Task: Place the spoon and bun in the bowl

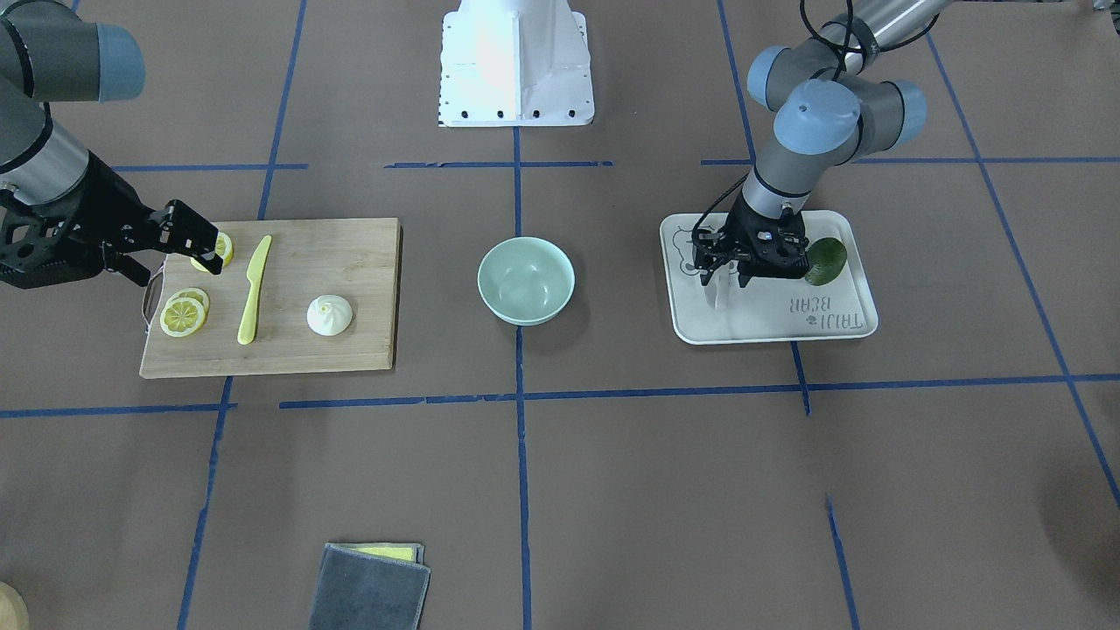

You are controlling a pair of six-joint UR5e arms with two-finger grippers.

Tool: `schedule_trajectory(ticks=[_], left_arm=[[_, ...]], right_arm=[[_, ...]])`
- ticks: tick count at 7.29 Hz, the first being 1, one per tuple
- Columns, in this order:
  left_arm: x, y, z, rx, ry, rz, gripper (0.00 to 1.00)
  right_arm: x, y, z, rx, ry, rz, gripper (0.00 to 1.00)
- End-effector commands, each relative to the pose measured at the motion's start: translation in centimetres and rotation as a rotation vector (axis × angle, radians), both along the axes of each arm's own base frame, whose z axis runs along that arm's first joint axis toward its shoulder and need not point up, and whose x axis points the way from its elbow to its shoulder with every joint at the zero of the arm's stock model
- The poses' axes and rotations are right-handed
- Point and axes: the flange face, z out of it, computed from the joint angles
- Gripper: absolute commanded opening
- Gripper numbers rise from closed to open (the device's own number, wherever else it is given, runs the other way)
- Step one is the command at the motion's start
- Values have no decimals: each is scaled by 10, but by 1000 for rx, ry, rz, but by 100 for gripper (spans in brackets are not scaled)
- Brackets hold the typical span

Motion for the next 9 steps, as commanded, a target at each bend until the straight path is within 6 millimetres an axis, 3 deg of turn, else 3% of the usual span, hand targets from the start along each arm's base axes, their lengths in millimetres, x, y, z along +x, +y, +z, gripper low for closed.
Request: schedule_trajectory(ticks=[1,4,5,7,9], left_arm=[[0,0,0,0,-1,0,54],[0,1,1,-5,-4,0,17],[1,2,0,-5,-4,1,9],[-14,5,-16,10,24,-6,2],[-33,12,-53,-16,-15,-14,0]], right_arm=[[-22,4,-10,1,18,-21,100],[-49,10,-26,-9,13,-20,100],[-55,12,-30,-2,10,-26,100],[-75,17,-41,-9,10,-26,100],[-117,28,-59,-11,17,-13,100]])
